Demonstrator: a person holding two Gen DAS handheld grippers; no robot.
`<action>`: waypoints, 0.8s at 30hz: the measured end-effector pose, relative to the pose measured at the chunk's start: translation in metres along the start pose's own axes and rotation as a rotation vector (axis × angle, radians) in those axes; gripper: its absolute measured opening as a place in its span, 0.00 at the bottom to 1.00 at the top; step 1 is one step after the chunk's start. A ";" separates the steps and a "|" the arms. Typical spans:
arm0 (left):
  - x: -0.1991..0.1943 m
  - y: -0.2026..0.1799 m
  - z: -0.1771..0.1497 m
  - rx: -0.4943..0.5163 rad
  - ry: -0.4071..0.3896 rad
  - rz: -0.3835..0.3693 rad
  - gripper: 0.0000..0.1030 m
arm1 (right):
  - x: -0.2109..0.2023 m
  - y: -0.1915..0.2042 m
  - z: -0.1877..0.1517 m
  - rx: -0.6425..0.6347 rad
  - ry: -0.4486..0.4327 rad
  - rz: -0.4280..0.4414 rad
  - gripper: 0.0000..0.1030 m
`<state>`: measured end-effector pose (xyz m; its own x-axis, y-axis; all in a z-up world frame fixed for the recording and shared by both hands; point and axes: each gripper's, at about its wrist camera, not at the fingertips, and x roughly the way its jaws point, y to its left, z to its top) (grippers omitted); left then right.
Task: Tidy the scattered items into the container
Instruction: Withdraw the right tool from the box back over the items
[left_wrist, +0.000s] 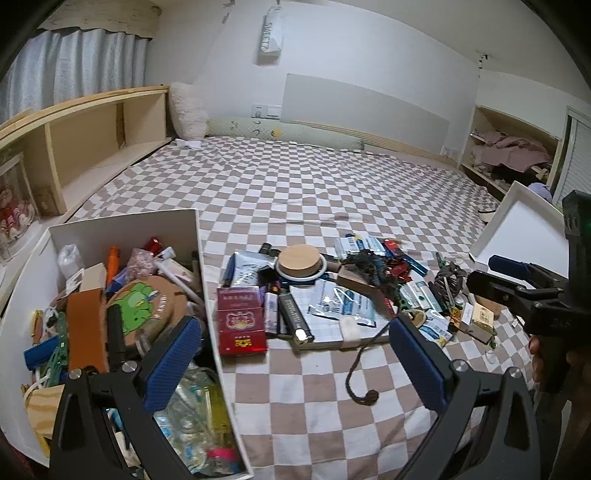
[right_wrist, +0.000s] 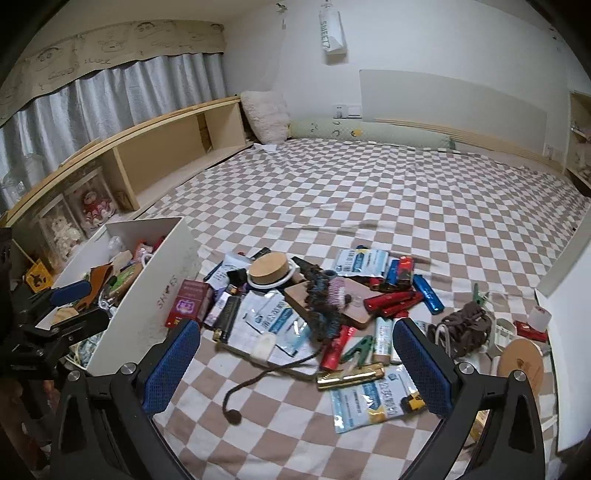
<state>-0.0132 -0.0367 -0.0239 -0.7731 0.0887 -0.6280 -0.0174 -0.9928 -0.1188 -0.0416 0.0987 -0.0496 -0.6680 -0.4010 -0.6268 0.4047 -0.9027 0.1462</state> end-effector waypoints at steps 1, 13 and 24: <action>0.002 -0.004 0.000 0.011 0.002 -0.005 0.98 | 0.000 -0.002 -0.001 0.002 0.000 -0.001 1.00; 0.032 -0.049 -0.005 0.119 0.041 -0.069 0.92 | 0.001 -0.046 -0.024 0.058 0.011 -0.079 1.00; 0.067 -0.077 -0.020 0.146 0.117 -0.146 0.80 | 0.014 -0.086 -0.061 0.077 0.081 -0.145 1.00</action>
<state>-0.0511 0.0475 -0.0723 -0.6769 0.2329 -0.6982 -0.2221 -0.9690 -0.1079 -0.0476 0.1804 -0.1173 -0.6624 -0.2545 -0.7046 0.2567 -0.9607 0.1057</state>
